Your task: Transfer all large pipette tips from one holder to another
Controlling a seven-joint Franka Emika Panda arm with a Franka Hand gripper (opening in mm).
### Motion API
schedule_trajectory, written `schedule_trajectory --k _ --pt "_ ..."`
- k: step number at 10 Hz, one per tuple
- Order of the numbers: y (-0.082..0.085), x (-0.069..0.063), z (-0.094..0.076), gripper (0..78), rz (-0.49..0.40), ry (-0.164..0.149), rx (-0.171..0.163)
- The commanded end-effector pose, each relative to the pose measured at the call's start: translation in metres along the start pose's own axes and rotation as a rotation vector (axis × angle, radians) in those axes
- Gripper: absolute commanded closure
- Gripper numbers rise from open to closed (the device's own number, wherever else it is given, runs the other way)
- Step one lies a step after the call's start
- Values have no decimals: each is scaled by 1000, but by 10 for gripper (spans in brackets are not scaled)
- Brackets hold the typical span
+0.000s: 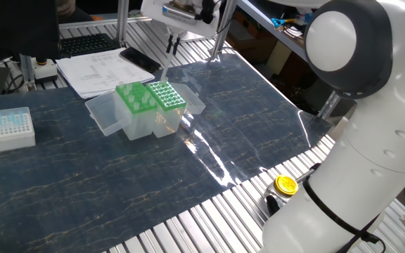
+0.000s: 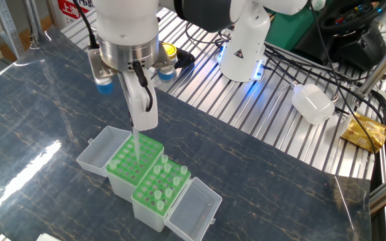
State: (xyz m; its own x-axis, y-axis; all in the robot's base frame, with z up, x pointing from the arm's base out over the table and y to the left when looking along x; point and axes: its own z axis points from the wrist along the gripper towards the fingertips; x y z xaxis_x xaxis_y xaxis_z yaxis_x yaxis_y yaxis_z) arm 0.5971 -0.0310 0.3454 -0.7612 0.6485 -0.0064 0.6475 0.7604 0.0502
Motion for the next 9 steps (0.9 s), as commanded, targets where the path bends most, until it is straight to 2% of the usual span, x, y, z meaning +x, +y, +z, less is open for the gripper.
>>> schedule_trajectory --k 1,9 --pt "11 10 -3 764 106 9 -21" --pt "31 13 6 764 221 -1 -26"
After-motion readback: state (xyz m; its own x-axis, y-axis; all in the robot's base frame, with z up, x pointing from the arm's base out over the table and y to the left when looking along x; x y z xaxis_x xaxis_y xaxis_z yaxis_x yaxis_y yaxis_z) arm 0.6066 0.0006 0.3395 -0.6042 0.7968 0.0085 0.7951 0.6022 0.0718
